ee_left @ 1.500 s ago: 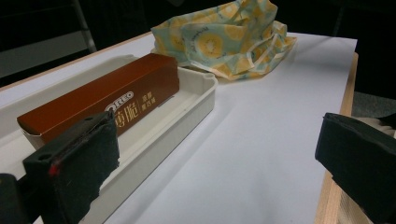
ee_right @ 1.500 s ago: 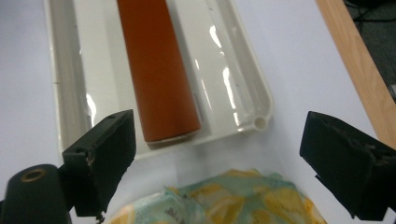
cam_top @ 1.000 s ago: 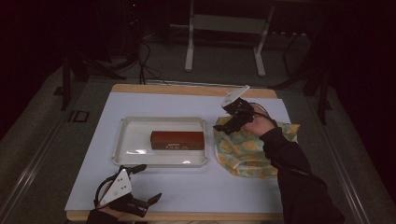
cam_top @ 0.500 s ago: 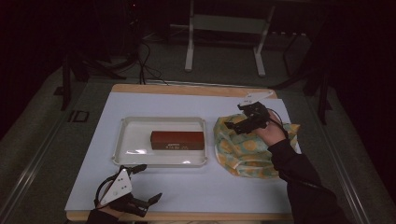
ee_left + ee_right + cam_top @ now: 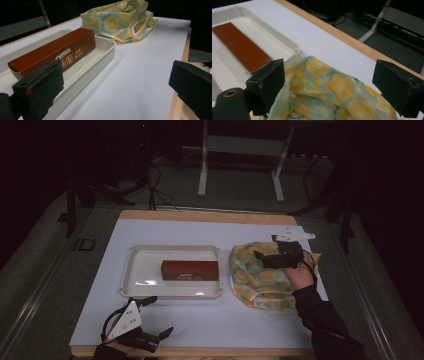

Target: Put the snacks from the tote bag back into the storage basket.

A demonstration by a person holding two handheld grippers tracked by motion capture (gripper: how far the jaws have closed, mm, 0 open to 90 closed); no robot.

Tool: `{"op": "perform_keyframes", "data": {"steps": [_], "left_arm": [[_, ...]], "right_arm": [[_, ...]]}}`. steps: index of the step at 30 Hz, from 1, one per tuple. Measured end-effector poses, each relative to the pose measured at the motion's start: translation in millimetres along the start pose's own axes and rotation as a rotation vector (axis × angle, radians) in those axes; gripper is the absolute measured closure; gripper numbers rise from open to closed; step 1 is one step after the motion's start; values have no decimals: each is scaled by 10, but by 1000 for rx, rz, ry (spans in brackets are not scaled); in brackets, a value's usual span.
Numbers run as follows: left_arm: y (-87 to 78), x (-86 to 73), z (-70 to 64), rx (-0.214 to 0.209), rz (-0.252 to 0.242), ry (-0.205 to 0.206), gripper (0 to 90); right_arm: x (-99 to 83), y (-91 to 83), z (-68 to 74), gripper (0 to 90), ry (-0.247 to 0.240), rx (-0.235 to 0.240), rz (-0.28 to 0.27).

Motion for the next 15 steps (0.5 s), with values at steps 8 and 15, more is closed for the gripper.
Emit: {"op": "perform_keyframes", "data": {"steps": [8, 15], "left_arm": [[3, 1, -2, -1, 2, 2, 0], [6, 1, -4, -2, 3, 3, 0]], "right_arm": [[-309, -90, -24, 109, 76, -46, -25], [-569, -188, -14, 109, 134, -91, -73]]}}
Point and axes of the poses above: each handheld gripper's, and its own axes: y roughly forward along the jaws, x roughly out of its top, z roughly to its left, the point moved 1 cm from there along y, roughly forward along the jaws, and after that the axes turned 12 degrees about z, right-handed, at the moved point
